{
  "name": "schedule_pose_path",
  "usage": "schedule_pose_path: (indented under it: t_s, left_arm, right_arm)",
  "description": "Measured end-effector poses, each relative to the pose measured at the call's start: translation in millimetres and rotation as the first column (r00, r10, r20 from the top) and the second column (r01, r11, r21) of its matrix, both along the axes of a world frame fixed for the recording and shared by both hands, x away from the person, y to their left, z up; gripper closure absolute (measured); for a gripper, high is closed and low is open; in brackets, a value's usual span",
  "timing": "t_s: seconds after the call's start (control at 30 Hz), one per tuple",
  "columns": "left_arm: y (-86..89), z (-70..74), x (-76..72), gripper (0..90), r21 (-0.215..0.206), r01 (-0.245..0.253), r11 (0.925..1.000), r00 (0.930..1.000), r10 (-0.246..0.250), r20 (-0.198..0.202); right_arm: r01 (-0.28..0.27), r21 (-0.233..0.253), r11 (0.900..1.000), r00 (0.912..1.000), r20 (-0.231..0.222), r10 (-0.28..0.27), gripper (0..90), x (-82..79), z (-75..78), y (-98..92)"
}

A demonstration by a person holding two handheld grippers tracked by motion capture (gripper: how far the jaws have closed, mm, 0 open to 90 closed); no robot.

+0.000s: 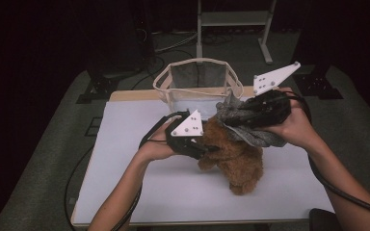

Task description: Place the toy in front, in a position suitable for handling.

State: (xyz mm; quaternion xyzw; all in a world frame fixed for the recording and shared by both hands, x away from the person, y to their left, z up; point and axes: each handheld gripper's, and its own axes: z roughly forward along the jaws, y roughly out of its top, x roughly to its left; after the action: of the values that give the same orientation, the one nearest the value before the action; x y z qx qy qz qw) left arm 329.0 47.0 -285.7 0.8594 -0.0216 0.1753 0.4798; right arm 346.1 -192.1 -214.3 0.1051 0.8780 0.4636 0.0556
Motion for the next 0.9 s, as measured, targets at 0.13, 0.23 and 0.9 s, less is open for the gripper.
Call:
schedule_pose_path:
  t_s: [0.13, 0.23, 0.9]
  left_arm:
    - [-13.7, 3.1, -3.6, 34.4, 0.027, 0.012, 0.9996, 0.9997, -0.013, 0.022]
    - [-16.3, 0.6, -4.4, 32.3, 0.023, 0.026, 0.9994, 0.9996, -0.026, 0.014]
    - [-23.4, -7.3, -0.6, 34.6, -0.082, 0.032, 0.9961, 0.9961, -0.039, -0.079]
  right_arm:
    - [-0.006, -0.090, 0.996, 1.0000, 0.002, 0.006, 73.4, 0.4, 5.7, 8.7]
    - [-0.005, -0.120, 0.993, 0.9999, -0.014, 0.003, 73.7, 0.9, 1.6, 0.0]
    - [0.021, -0.080, 0.997, 0.9989, -0.039, -0.024, 73.8, -8.6, -8.7, -32.9]
